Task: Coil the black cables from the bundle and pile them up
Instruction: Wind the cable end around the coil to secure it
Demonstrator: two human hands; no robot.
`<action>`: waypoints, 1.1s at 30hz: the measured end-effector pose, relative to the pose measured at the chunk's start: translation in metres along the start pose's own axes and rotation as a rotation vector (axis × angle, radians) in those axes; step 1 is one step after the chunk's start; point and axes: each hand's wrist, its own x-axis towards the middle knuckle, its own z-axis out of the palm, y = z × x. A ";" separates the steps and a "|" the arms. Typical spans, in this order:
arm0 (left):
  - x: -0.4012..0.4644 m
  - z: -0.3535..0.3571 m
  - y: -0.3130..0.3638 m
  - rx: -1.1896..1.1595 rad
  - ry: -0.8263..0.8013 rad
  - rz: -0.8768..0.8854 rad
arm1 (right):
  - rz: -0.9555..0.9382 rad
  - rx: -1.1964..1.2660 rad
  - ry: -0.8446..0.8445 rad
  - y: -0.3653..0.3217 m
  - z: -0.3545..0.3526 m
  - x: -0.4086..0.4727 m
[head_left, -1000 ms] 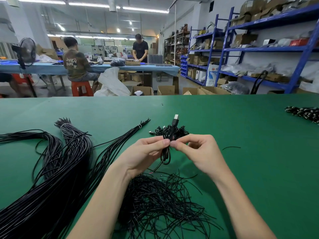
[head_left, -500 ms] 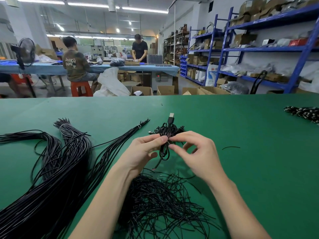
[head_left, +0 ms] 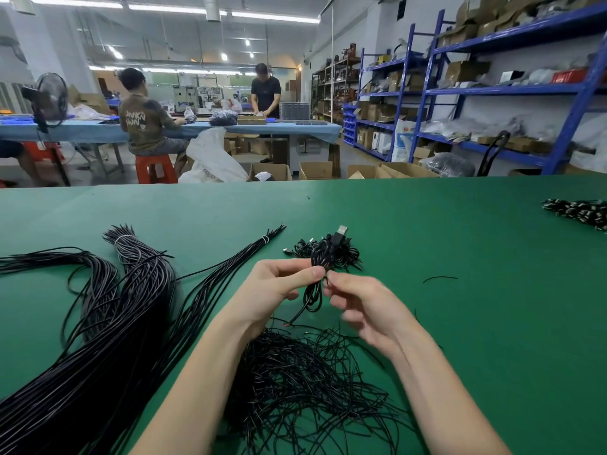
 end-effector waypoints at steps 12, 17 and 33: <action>0.004 0.004 -0.002 -0.292 -0.071 -0.164 | -0.625 -0.624 0.164 -0.008 -0.004 -0.006; 0.004 0.005 -0.001 -0.354 -0.108 -0.178 | -0.788 -0.801 0.147 -0.012 -0.010 -0.010; 0.003 0.011 -0.002 -0.164 0.099 -0.091 | -0.293 -0.227 0.268 -0.001 0.005 0.000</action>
